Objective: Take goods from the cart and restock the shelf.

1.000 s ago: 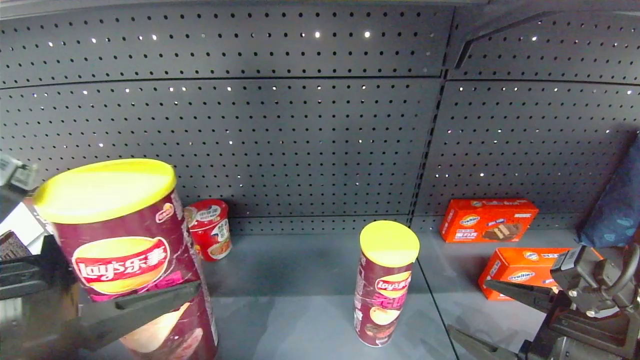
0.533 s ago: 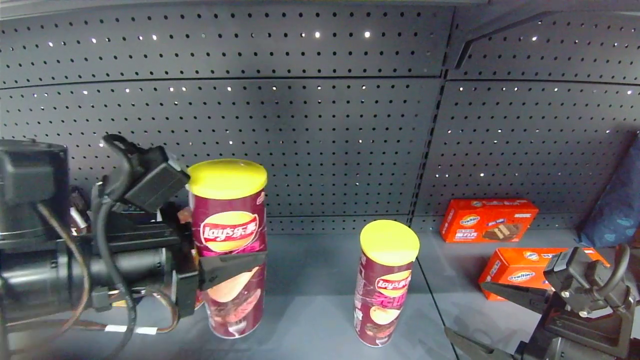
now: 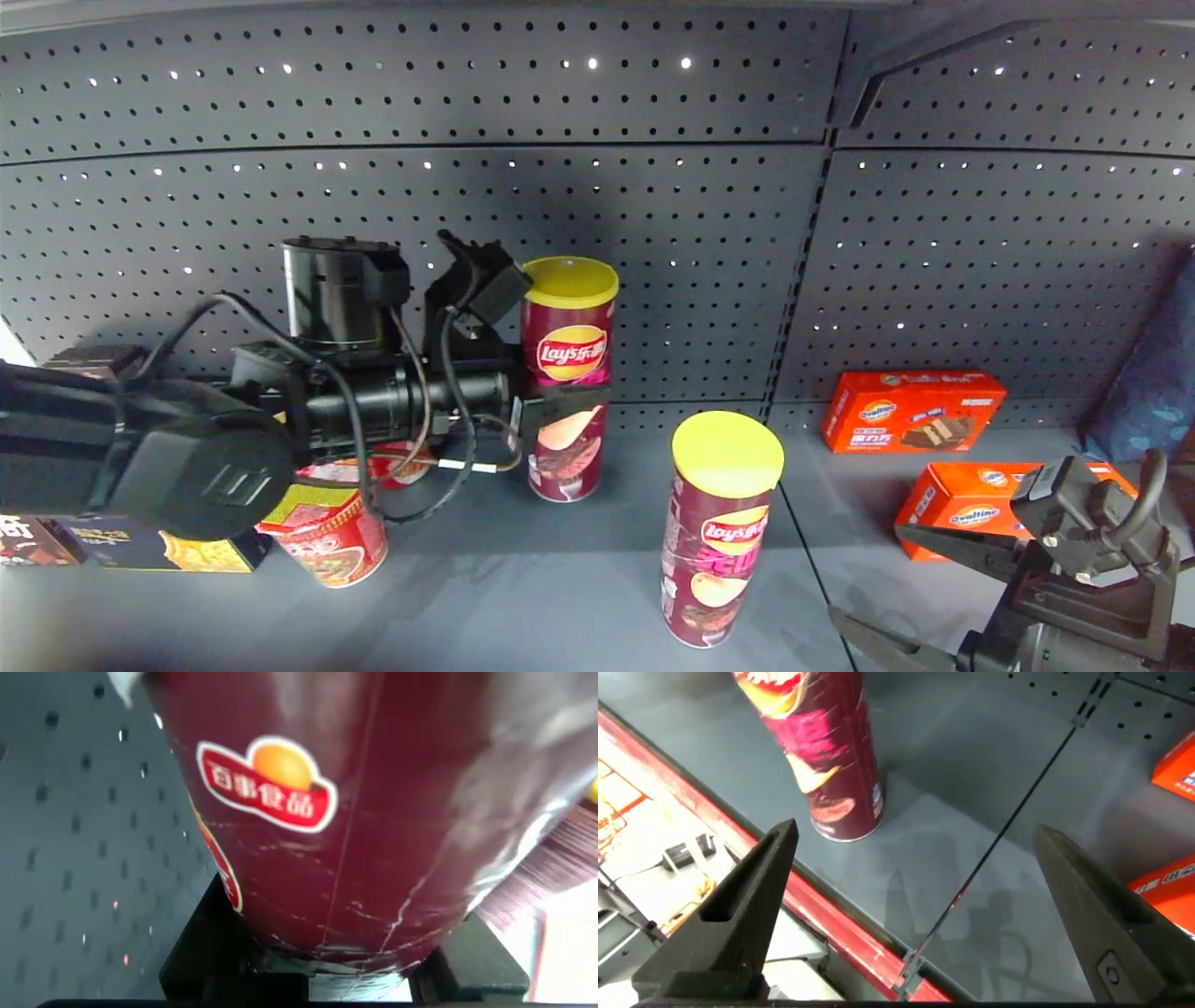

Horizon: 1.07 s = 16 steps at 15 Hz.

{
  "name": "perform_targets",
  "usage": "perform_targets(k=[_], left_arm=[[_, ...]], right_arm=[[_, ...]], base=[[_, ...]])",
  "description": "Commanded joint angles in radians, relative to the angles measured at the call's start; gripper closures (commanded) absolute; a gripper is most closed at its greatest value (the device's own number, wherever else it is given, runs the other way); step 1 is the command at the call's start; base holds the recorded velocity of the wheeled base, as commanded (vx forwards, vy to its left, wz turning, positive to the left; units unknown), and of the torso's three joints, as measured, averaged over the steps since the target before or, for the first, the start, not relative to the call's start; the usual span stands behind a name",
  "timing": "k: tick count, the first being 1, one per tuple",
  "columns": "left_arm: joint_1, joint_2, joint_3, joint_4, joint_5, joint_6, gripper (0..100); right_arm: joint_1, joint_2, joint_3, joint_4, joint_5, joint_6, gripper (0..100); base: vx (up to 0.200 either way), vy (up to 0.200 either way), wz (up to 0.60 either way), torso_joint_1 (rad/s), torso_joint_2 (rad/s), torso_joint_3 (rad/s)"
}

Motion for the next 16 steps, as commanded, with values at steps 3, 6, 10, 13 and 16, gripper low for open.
perform_targets(k=[3,6,10,13,16], left_arm=[[-0.004,0.228,-0.169,-0.048,-0.02,-0.003,100],[-0.013,0.297,-0.237,-0.068,-0.03,-0.009,100],[-0.036,0.38,-0.338,-0.069,-0.03,-0.035,100],[-0.05,0.435,-0.398,-0.098,-0.029,-0.055,100],[-0.054,0.458,-0.401,-0.123,-0.029,-0.055,100]], right_arm=[[-0.013,0.03,-0.024,-0.003,0.005,-0.002,0],[-0.015,0.045,-0.032,-0.01,0.007,0.0,0],[-0.021,0.062,-0.034,-0.023,0.019,-0.002,0],[-0.033,0.062,-0.032,-0.023,0.019,-0.002,0],[-0.035,0.062,-0.032,-0.023,0.019,-0.002,0]], base=[[0.0,0.0,0.0,0.0,0.0,0.0],[0.0,0.0,0.0,0.0,0.0,0.0],[0.0,0.0,0.0,0.0,0.0,0.0],[0.0,0.0,0.0,0.0,0.0,0.0],[0.0,0.0,0.0,0.0,0.0,0.0]])
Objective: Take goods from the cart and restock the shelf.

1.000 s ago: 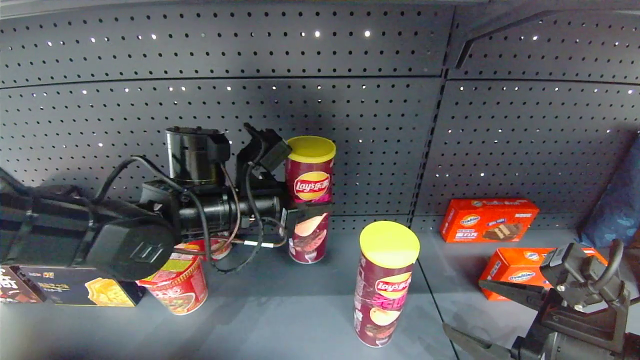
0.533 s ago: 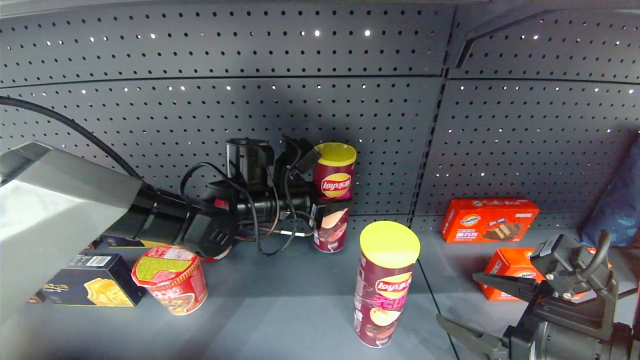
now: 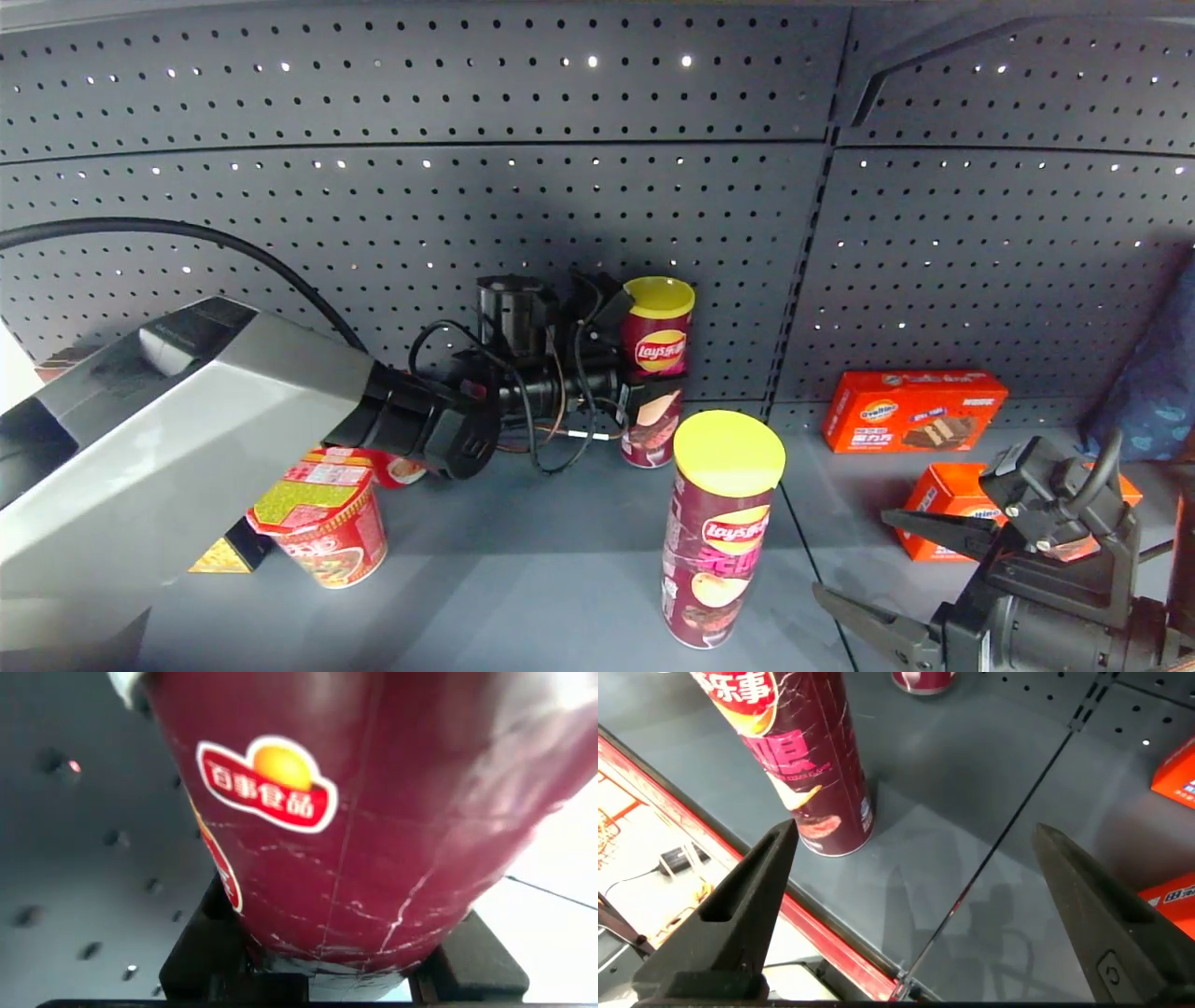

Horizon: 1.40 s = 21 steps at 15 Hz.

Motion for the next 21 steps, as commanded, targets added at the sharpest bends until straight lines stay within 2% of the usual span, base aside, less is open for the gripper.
perform_targets(k=[1,7,12,13,17,21], left_arm=[[-0.001,0.017,-0.005,-0.001,0.0,0.0,100],[0.001,0.044,-0.009,-0.011,0.0,0.0,100],[0.001,0.074,-0.057,-0.008,0.001,0.0,100],[-0.002,0.074,-0.058,-0.008,0.001,-0.002,0],[-0.004,0.043,0.006,-0.011,0.011,0.004,0],[0.012,-0.1,0.212,-0.051,0.023,0.006,0]], right_arm=[[0.001,0.005,-0.001,0.001,0.001,0.0,0],[0.001,0.005,0.002,0.001,0.001,0.0,0],[0.001,0.006,0.005,0.001,0.001,0.0,0],[0.001,0.006,0.005,0.001,0.001,0.0,0],[0.001,0.006,0.012,0.001,0.002,0.0,0],[-0.005,0.015,0.028,0.003,0.001,-0.002,0]], base=[[0.0,0.0,0.0,0.0,0.0,0.0],[0.0,0.0,0.0,0.0,0.0,0.0],[0.0,0.0,0.0,0.0,0.0,0.0],[0.0,0.0,0.0,0.0,0.0,0.0],[0.0,0.0,0.0,0.0,0.0,0.0],[0.0,0.0,0.0,0.0,0.0,0.0]])
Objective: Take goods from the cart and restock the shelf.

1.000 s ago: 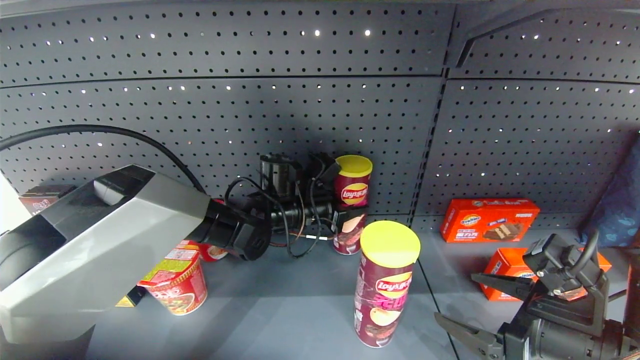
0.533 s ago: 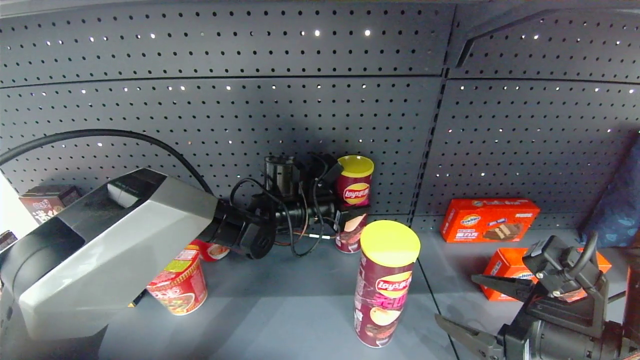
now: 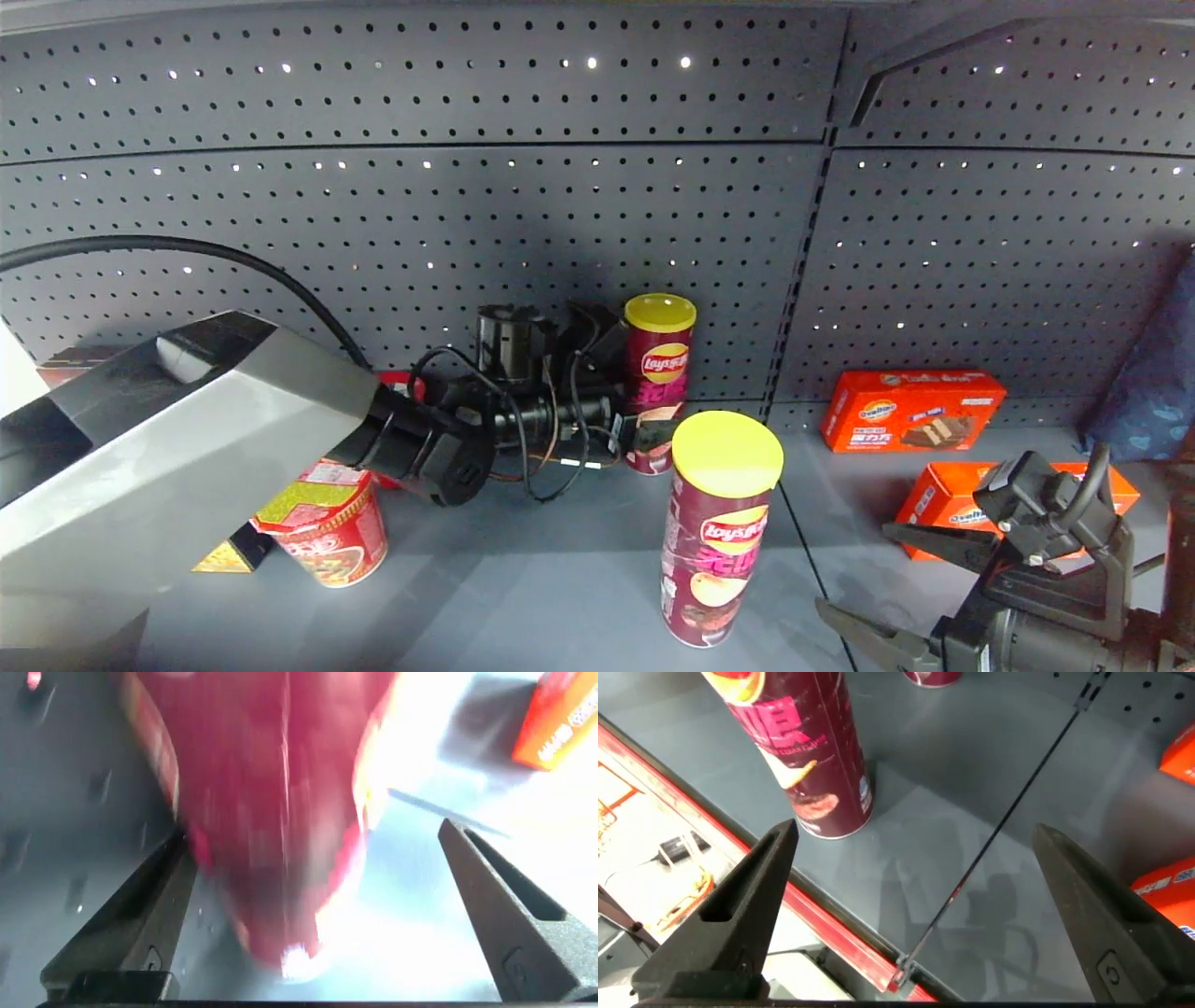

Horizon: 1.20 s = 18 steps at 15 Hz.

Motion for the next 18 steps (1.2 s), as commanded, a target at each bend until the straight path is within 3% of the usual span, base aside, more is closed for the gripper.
perform_targets(k=[1,7,9,12,14,17,18], left_arm=[[0.019,-0.138,0.165,-0.045,0.008,0.0,0],[0.03,-0.412,0.465,-0.045,0.024,0.009,0],[0.02,-0.464,0.519,-0.041,0.091,0.009,0],[0.002,-0.532,0.554,0.037,0.327,0.009,0],[-0.009,-0.575,0.553,0.123,0.424,0.01,0],[-0.006,-0.583,0.554,0.129,0.502,0.061,0],[-0.006,-0.581,0.554,0.127,0.507,0.064,0]], right_arm=[[-0.004,0.017,-0.001,-0.001,0.0,-0.003,0],[-0.002,0.086,-0.014,0.01,-0.096,-0.038,0],[0.001,0.127,-0.031,0.007,-0.141,-0.036,0],[-0.01,0.173,-0.07,0.007,-0.144,-0.032,0],[-0.025,0.206,-0.08,0.002,-0.139,-0.03,0],[-0.025,0.249,-0.116,0.001,-0.136,-0.032,0],[-0.024,0.258,-0.126,-0.001,-0.136,-0.032,0]], base=[[0.0,0.0,0.0,0.0,0.0,0.0],[0.0,0.0,0.0,0.0,0.0,0.0],[0.0,0.0,0.0,0.0,0.0,0.0],[0.0,0.0,0.0,0.0,0.0,0.0],[0.0,0.0,0.0,0.0,0.0,0.0],[0.0,0.0,0.0,0.0,0.0,0.0],[0.0,0.0,0.0,0.0,0.0,0.0]])
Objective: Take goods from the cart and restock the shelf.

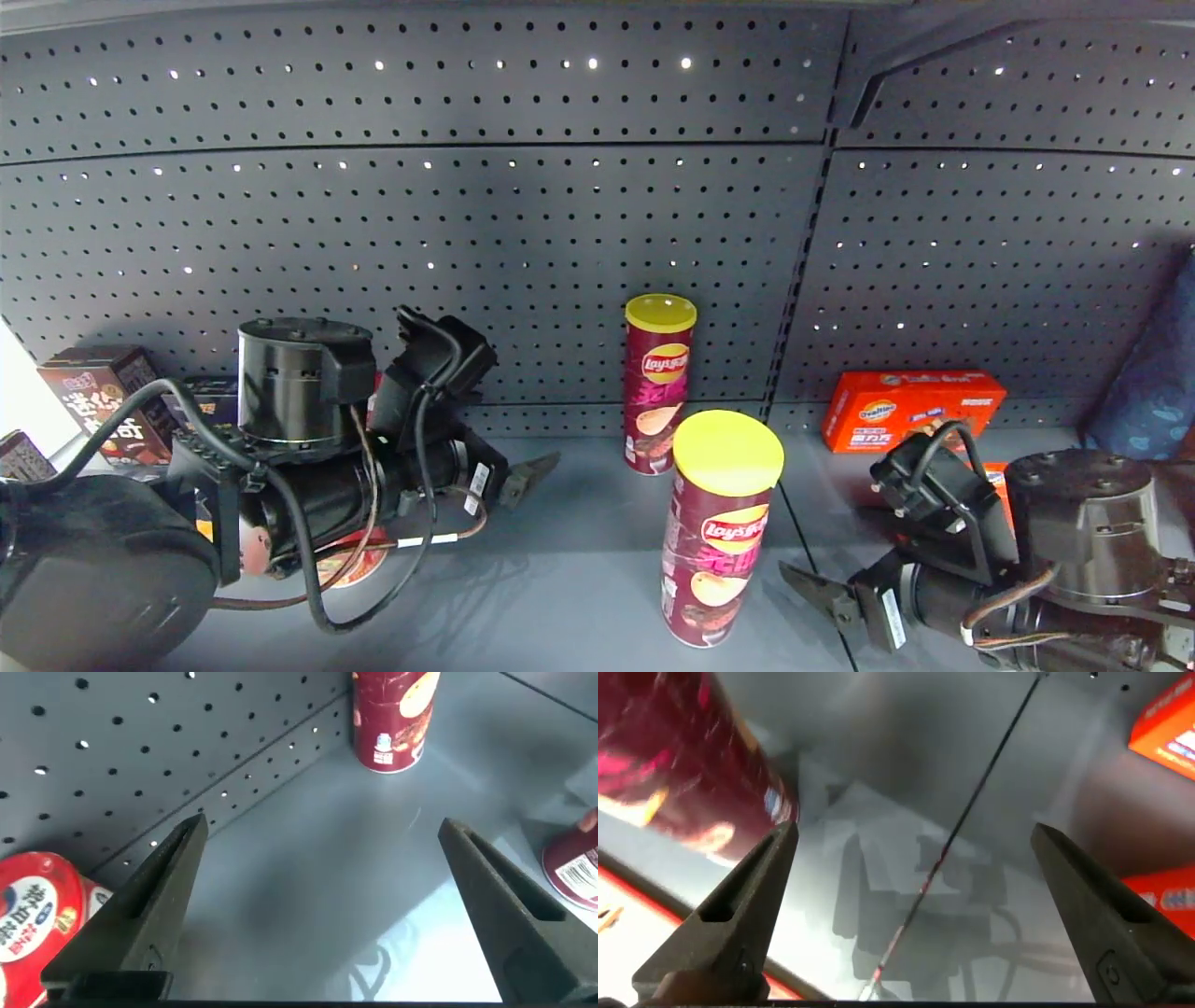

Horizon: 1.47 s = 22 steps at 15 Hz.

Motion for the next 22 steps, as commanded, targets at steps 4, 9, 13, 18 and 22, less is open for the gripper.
perform_targets(k=[4,9,13,18,22], left_arm=[[0.009,-0.008,-0.004,-0.002,0.003,0.002,0],[0.012,-0.005,-0.001,-0.004,0.004,0.001,0],[0.012,0.001,0.001,-0.005,0.003,0.001,0],[0.012,0.009,0.001,-0.007,0.003,0.001,0],[0.012,0.013,0.002,-0.007,0.003,0.001,0]], right_arm=[[0.027,0.064,-0.053,0.0,0.0,-0.001,0],[0.058,0.106,-0.09,-0.001,0.002,-0.002,0],[0.064,0.124,-0.107,-0.001,0.002,-0.001,0],[0.068,0.135,-0.125,-0.001,0.002,-0.001,0],[0.075,0.146,-0.13,-0.001,0.002,-0.001,0]], base=[[0.0,0.0,0.0,0.0,0.0,0.0],[0.0,0.0,0.0,0.0,0.0,0.0],[0.0,0.0,0.0,0.0,0.0,0.0],[0.0,0.0,0.0,0.0,0.0,0.0],[0.0,0.0,0.0,0.0,0.0,0.0]])
